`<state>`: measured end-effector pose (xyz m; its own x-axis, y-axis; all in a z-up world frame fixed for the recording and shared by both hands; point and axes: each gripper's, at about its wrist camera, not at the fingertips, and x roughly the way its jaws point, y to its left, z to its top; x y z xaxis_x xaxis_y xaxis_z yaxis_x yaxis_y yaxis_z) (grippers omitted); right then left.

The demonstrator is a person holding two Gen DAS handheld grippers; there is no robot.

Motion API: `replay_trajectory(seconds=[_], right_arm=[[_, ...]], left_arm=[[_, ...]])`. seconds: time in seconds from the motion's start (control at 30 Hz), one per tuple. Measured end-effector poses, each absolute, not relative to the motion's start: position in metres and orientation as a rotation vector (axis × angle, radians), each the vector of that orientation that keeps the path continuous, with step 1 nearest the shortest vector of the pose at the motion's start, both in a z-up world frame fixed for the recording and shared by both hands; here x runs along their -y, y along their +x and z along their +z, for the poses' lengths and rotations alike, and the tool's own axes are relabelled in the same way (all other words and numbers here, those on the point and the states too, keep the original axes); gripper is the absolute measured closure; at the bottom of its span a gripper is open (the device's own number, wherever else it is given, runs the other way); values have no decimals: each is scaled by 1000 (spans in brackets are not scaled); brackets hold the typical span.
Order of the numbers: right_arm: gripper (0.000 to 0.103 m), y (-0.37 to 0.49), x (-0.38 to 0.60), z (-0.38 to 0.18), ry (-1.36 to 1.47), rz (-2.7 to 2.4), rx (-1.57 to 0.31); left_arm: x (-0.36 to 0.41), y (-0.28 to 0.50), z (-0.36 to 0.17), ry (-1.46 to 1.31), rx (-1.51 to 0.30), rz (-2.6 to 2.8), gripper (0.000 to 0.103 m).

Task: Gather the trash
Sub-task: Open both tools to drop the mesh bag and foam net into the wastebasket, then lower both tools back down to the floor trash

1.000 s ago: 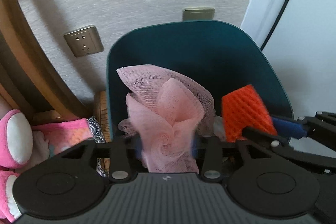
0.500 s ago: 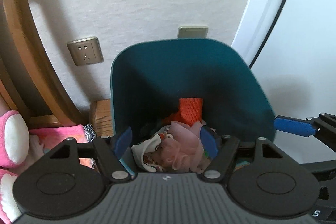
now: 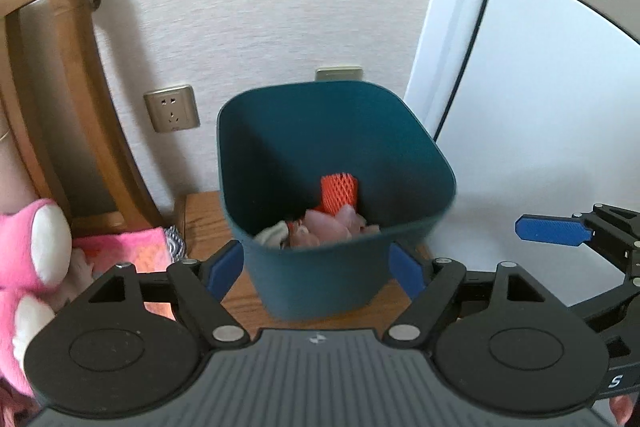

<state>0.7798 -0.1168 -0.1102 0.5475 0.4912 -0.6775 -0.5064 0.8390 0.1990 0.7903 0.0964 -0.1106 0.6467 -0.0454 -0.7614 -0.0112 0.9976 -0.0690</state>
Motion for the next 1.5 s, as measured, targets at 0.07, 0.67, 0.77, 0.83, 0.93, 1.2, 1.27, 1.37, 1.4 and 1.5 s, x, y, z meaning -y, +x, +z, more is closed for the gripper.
replay_trajectory(seconds=[0.07,0.67,0.77,0.83,0.93,1.2,1.27,1.37,1.4,1.5], right_arm=[[6,766,122,-114,-29,598,-795],[0,661,162,-299,33,597,-1074],[0,643,165,-358,38,590,-1149],[0,631,166,-400,29,583,-1199],[0,608,164,-464,-8,590,-1275],[3,553,158,-623,-71,633,-1442],[6,543,150,-652,-100,657,-1454],[7,523,135,-696,-154,725,-1472],[8,519,130,-708,-172,747,-1476],[10,506,113,-746,-232,808,-1496]], left_arm=[[-96,773,-114,-83,-865,-20,23],[-102,653,-290,-225,-1069,33,0],[-99,637,-354,-275,-1136,67,0],[-96,625,-398,-298,-1183,84,0],[-88,609,-468,-327,-1266,96,0],[-75,577,-633,-427,-1413,159,0],[-69,574,-664,-415,-1443,171,0],[-65,570,-713,-418,-1490,202,0],[-63,570,-725,-409,-1501,215,0],[-59,573,-764,-371,-1523,247,0]])
